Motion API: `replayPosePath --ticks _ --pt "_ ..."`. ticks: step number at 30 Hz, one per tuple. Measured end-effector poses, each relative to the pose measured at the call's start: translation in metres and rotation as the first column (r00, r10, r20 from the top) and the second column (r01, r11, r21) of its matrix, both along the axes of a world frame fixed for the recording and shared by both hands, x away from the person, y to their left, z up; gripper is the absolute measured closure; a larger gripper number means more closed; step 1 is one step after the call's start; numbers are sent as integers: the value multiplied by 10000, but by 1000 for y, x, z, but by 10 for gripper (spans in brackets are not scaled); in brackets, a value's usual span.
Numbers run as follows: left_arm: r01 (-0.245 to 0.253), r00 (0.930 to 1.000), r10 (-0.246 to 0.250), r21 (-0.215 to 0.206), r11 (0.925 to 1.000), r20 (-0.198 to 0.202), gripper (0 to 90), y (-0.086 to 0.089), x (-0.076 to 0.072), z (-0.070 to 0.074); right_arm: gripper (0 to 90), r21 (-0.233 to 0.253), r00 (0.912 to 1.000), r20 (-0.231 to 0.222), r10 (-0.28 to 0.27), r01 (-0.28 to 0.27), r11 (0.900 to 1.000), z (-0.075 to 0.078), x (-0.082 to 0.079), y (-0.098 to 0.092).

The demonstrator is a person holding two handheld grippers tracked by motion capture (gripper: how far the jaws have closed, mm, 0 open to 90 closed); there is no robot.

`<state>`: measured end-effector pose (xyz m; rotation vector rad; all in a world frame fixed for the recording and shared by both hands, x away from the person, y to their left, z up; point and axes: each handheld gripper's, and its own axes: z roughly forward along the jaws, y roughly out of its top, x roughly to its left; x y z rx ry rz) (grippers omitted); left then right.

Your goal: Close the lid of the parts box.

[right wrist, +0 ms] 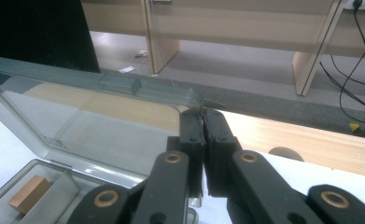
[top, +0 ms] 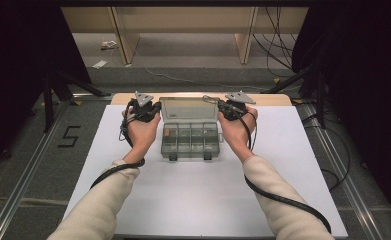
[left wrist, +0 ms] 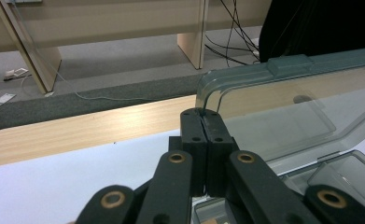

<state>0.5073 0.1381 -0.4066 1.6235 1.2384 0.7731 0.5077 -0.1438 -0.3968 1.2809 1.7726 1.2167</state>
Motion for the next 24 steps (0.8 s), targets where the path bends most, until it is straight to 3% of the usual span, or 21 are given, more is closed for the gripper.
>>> replayPosePath --ticks 24 --pt "63 9994 -69 183 9998 328 889 0 -12 -5 880 -43 9997 204 145 -144 9999 -5 -13 -2"
